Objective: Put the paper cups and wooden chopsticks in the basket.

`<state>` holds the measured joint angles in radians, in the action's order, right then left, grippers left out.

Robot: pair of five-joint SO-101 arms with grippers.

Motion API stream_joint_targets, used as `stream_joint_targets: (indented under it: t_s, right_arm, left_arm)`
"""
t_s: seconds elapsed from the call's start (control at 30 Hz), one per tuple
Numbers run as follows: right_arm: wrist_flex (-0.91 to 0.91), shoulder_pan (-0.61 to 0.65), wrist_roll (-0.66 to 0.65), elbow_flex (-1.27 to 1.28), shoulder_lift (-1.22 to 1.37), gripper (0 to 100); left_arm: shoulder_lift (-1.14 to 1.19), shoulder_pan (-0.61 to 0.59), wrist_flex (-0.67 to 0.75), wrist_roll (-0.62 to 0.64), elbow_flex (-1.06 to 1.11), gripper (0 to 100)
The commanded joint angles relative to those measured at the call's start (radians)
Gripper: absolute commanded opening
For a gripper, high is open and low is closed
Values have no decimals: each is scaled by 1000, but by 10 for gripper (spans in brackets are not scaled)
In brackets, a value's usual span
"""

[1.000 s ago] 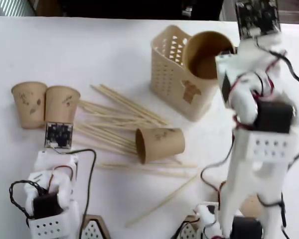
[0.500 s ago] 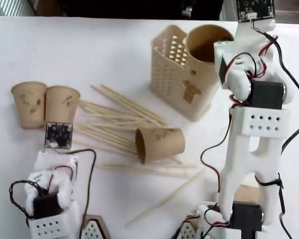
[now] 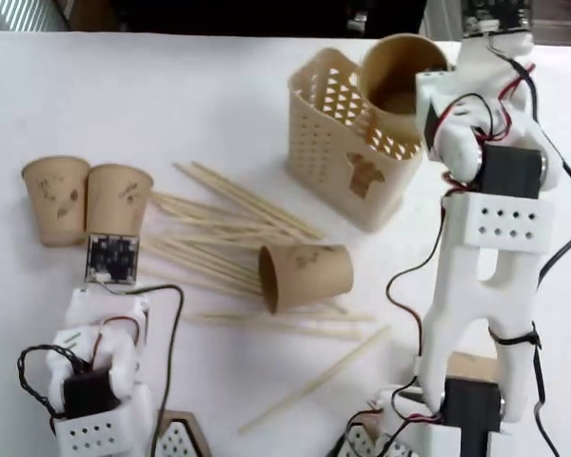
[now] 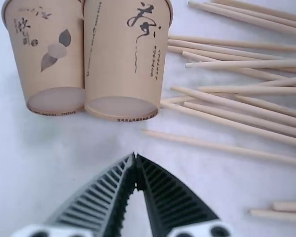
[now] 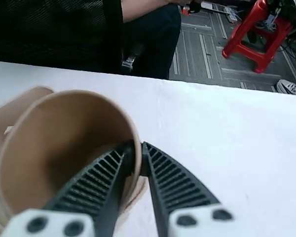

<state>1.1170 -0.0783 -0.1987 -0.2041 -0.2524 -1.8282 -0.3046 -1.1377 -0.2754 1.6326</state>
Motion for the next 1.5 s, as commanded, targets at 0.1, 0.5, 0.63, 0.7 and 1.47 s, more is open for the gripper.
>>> stream_joint_targets:
  t_s: [0.1, 0.5, 0.63, 0.7, 1.47]
  right_arm:
    - [62, -13, 17, -17, 5, 20]
    - [139, -16, 58, -26, 136, 191]
    - [197, -19, 52, -28, 31, 251]
    - [237, -21, 51, -26, -36, 251]
    - [354, -91, -11, 509, -369, 251]
  left_arm:
    - [7, -7, 20, -5, -5, 27]
    - [7, -7, 21, -5, -11, 27]
    - [7, -8, 71, 0, -6, 28]
    - [7, -7, 97, 3, -11, 28]
    - [10, 481, 207, -11, -169, 270]
